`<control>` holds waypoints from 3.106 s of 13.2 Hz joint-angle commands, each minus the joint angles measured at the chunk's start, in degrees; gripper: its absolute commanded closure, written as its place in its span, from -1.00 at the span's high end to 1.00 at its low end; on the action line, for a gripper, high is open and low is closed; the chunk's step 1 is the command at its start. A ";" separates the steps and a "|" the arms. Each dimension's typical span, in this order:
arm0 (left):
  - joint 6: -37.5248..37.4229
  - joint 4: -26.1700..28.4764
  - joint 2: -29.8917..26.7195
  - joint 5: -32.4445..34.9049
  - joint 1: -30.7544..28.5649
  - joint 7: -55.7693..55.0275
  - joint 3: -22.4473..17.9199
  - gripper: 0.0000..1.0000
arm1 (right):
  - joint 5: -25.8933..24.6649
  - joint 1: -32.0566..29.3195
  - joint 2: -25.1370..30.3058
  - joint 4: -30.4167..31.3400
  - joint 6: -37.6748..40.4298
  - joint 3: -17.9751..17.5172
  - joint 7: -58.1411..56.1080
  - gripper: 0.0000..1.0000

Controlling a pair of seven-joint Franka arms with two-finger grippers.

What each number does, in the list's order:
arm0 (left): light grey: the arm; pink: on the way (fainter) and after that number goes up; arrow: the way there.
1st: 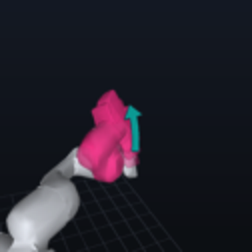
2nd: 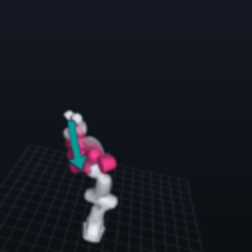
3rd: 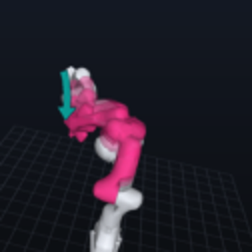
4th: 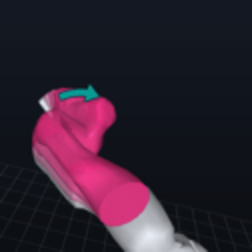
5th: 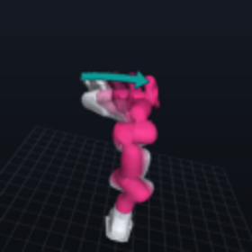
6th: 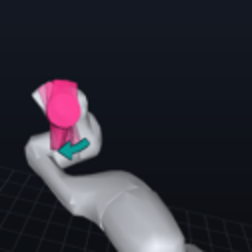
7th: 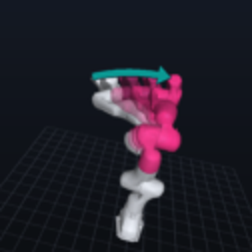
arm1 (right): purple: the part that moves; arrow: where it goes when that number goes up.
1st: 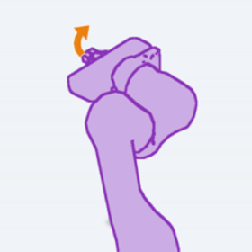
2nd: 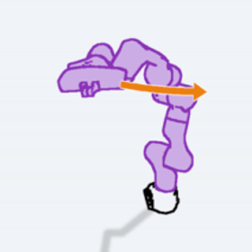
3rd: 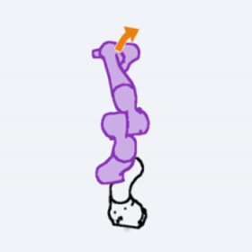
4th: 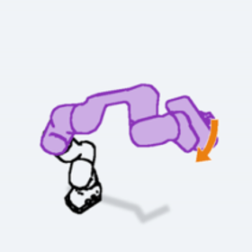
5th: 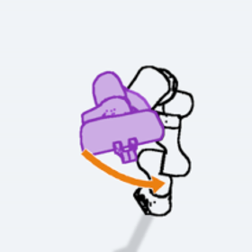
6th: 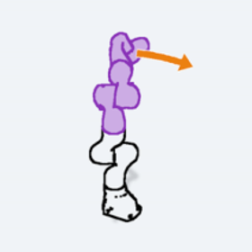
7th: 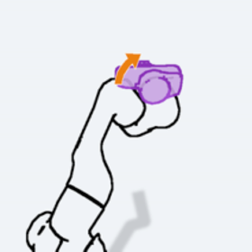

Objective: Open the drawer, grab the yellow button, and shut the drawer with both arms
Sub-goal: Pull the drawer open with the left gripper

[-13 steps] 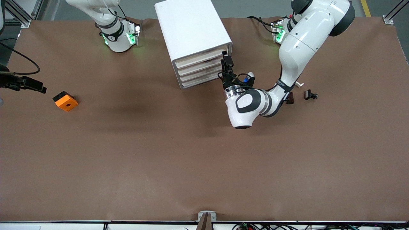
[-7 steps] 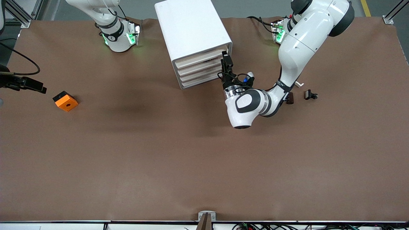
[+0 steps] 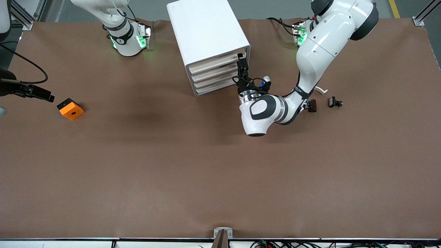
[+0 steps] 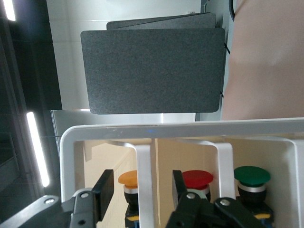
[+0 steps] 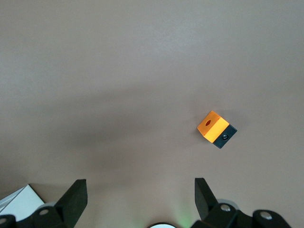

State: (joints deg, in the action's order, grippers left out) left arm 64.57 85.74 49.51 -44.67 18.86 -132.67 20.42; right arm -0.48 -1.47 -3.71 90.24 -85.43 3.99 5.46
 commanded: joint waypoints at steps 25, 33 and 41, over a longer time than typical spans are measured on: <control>-0.68 -0.04 -0.12 -0.41 1.18 -2.42 -2.66 -0.91 | 0.12 2.60 -0.42 -1.03 0.53 -0.21 7.88 1.00; -0.15 -2.94 0.06 -0.41 1.27 -2.42 -6.70 -0.91 | 0.12 4.63 -0.42 -1.12 0.53 -0.21 12.02 1.00; -0.15 -5.05 0.06 -0.15 0.48 -2.42 -9.61 -0.89 | 0.04 6.30 -0.33 -1.12 0.79 -0.13 15.73 1.00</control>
State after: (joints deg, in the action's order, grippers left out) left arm 62.14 81.92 49.53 -45.26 19.49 -134.57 13.34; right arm -0.43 4.73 -3.71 90.24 -85.42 3.69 20.10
